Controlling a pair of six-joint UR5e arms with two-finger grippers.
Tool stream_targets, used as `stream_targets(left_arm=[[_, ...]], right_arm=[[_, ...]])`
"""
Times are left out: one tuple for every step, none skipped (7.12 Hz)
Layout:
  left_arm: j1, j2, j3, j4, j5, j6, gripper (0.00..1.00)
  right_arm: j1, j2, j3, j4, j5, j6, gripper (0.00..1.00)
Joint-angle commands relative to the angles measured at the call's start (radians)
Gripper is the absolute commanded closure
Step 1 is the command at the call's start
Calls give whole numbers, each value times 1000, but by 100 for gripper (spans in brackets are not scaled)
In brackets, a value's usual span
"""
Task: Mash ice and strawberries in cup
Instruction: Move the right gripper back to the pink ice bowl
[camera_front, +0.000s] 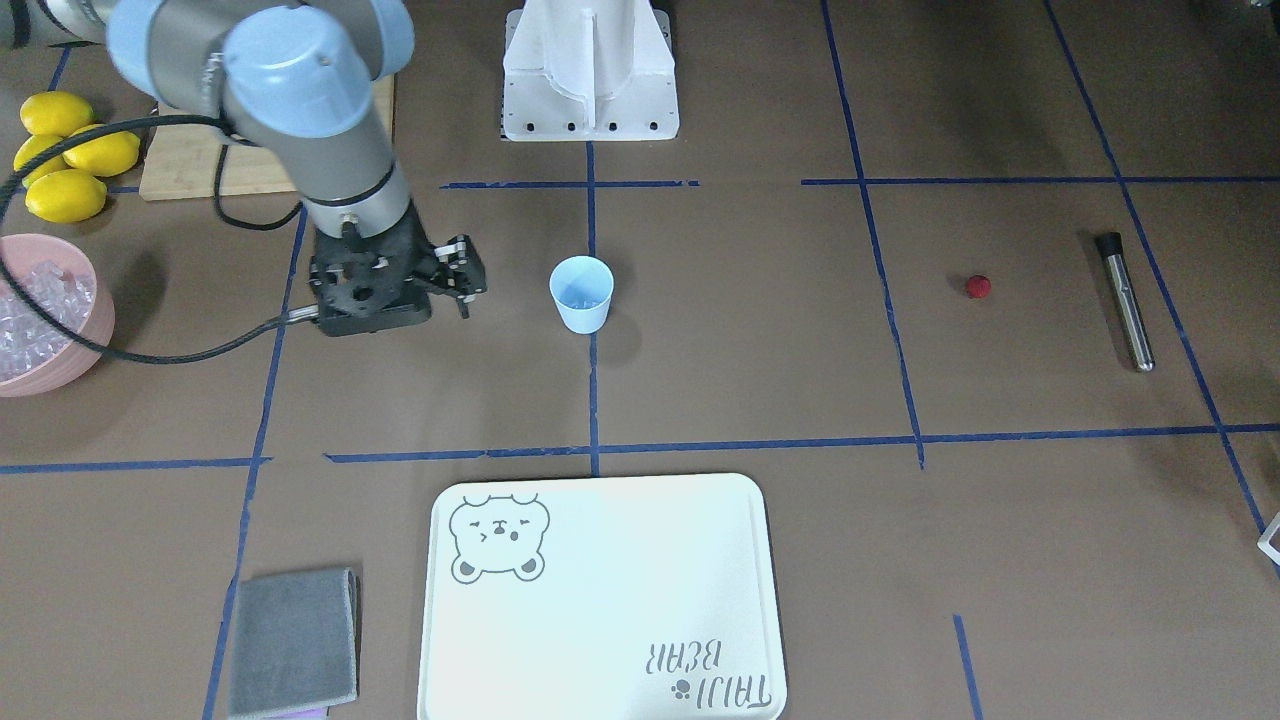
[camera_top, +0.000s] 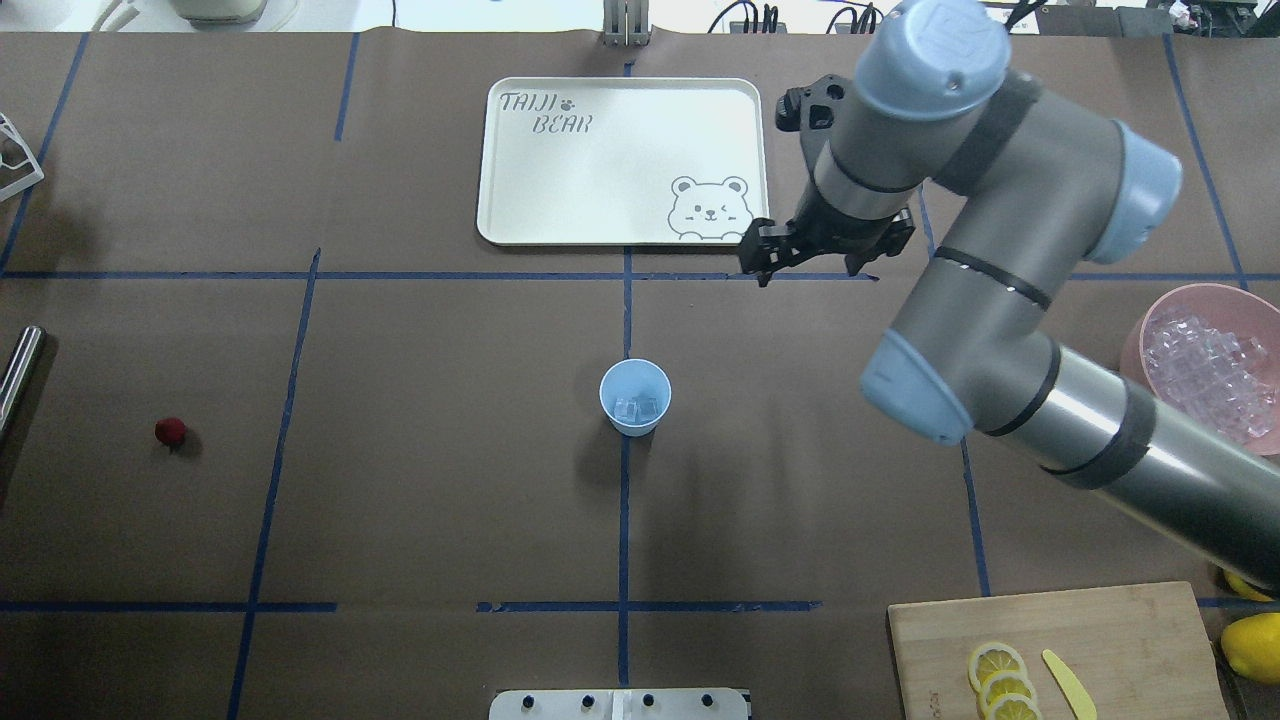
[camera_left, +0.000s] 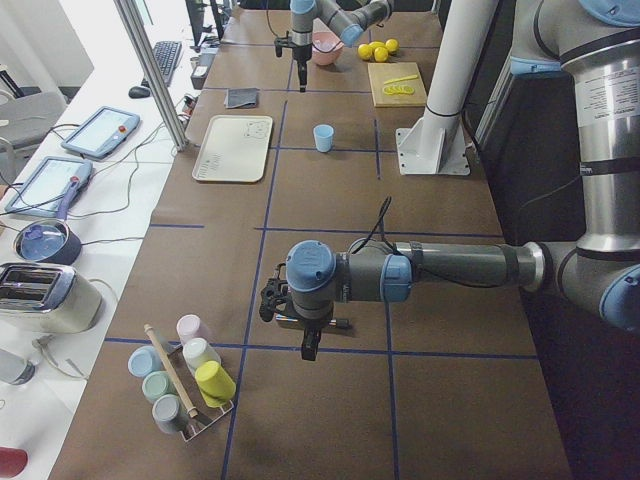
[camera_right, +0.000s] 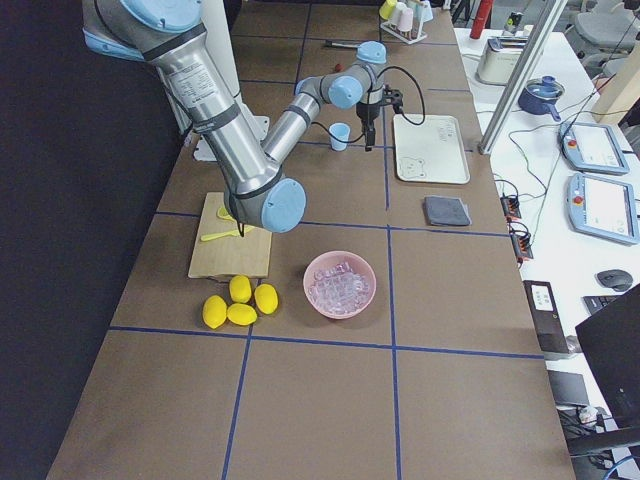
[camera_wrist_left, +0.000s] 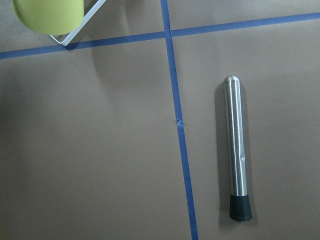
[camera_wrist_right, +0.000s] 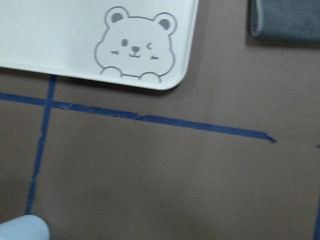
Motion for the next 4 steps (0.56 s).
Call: stream_targets(left_arm=[[0,-1,-1,-1,-1,0,0],[0,-2,-2,-1,0,0,0],[0,-2,-2,-1,0,0,0],[0,-2,-2,-1,-1,-2,0]], right_arm=[[176,-210,83,0,86,-298,0],[252,-296,96,0,124,-436,0],[338,-371,96,0,180,-579,0],[401,-415,96,0,204,-682,0]])
